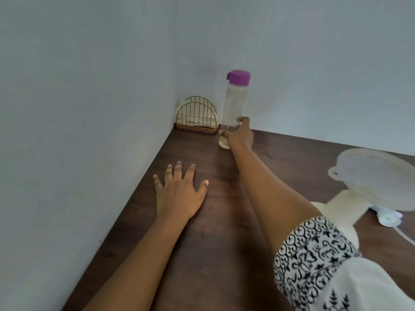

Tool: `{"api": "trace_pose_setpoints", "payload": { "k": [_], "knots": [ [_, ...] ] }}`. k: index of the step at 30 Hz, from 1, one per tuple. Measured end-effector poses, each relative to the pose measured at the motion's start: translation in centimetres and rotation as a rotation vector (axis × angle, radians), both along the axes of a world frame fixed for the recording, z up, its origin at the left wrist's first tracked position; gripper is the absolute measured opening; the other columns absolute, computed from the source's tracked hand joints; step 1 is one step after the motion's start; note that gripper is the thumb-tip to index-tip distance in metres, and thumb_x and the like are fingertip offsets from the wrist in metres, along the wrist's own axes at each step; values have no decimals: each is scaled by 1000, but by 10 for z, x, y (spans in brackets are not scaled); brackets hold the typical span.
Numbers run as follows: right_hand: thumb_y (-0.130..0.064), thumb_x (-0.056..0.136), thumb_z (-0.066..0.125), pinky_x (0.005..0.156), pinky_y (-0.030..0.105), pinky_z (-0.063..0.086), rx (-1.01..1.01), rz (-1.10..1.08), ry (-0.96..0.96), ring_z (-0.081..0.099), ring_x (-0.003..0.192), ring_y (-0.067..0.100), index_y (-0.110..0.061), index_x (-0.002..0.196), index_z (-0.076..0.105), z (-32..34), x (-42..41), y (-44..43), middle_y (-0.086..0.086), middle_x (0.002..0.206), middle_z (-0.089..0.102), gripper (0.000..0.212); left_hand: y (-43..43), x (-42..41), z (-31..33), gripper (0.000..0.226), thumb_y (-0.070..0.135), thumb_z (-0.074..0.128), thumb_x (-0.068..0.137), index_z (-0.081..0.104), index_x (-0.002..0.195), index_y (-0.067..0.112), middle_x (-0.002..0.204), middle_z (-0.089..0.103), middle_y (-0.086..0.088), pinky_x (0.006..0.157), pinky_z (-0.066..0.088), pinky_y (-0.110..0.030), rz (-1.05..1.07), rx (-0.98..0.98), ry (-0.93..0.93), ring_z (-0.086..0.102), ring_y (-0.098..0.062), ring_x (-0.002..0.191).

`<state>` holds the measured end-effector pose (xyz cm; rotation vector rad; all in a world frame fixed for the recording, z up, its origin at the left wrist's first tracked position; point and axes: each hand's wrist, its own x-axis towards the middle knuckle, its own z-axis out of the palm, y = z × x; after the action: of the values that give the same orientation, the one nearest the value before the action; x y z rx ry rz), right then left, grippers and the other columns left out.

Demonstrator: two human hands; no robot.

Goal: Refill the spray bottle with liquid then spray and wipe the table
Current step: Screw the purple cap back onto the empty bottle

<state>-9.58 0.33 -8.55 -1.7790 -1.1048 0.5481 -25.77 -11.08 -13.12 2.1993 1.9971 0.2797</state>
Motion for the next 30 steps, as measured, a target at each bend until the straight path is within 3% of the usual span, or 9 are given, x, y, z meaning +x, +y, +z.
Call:
{"api": "trace_pose_setpoints", "payload": {
  "k": [16, 23, 27, 30],
  "knots": [
    [-26, 79, 75, 99, 33, 40, 7, -51, -106, 48, 127, 23, -11, 135, 38, 0, 15, 70, 8, 138, 51, 69, 2, 3, -3, 67, 66, 20, 92, 7, 151, 37, 162, 3, -2, 116, 2, -56, 20, -1, 10, -1, -25, 149],
    [-26, 81, 72, 104, 39, 36, 3, -101, -119, 36, 133, 31, -12, 147, 18, 28, -6, 40, 13, 146, 31, 87, -4, 3, 4, 67, 65, 23, 92, 13, 151, 36, 162, 8, -3, 115, 4, -56, 26, 14, -12, 3, -25, 149],
    [-12, 87, 63, 102, 40, 39, 105, -35, -93, 39, 129, 29, -15, 146, 22, 67, -33, -6, 12, 141, 37, 72, -9, 4, 9, 67, 66, 25, 91, 17, 150, 35, 161, 13, -4, 115, 7, -58, 22, 16, 2, 7, -26, 149],
    [-8, 88, 58, 97, 34, 43, 202, 66, -94, 47, 121, 25, -15, 139, 37, 100, -52, -59, 10, 133, 46, 55, -14, 4, 11, 65, 64, 30, 92, 26, 149, 32, 159, 20, -4, 115, 10, -58, 21, 28, -20, 12, -26, 148]
  ]
}}
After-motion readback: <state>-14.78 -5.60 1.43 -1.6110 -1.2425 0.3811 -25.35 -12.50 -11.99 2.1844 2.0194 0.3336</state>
